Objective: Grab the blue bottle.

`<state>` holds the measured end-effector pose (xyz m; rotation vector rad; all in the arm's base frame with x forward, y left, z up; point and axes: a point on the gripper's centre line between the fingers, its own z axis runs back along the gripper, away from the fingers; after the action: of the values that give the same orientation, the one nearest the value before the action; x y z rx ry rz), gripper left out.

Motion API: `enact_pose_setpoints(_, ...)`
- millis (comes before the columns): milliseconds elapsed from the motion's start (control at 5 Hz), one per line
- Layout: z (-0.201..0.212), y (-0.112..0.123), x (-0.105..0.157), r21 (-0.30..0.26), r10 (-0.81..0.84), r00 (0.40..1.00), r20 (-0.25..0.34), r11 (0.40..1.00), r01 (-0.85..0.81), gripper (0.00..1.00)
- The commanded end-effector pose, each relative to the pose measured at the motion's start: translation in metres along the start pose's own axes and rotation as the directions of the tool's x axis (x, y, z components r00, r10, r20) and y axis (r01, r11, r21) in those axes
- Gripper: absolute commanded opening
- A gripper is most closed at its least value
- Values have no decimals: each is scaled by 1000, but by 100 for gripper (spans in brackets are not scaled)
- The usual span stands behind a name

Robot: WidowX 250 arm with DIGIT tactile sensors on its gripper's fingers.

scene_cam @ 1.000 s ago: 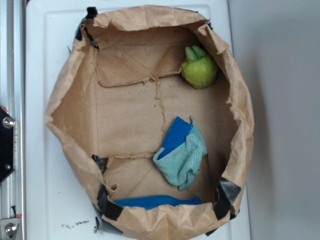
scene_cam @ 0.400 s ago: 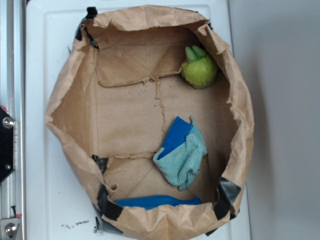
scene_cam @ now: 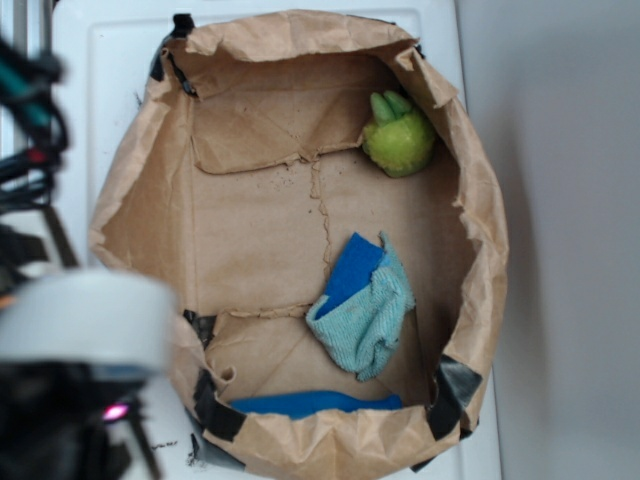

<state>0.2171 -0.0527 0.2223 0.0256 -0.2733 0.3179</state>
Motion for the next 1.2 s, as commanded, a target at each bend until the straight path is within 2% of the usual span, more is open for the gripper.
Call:
enact_pose_setpoints(0, -37, 18, 61, -28, -28, 999, 35, 999, 29, 100)
enact_pose_setpoints(200, -69, 31, 83, -84, -70, 997, -29, 994, 68, 100)
enact_pose_setpoints(400, -77, 36, 83, -55, -86, 996, -17, 995, 85, 100)
enact_pose_setpoints(600, -72, 39, 46, -97, -186, 981, -51, 979, 180, 100)
enact_pose_setpoints(800, -85, 30, 52, -94, -250, 965, -83, 966, 242, 100)
enact_pose_setpoints(1000, -99, 22, 41, -89, -242, 962, -126, 969, 232, 100)
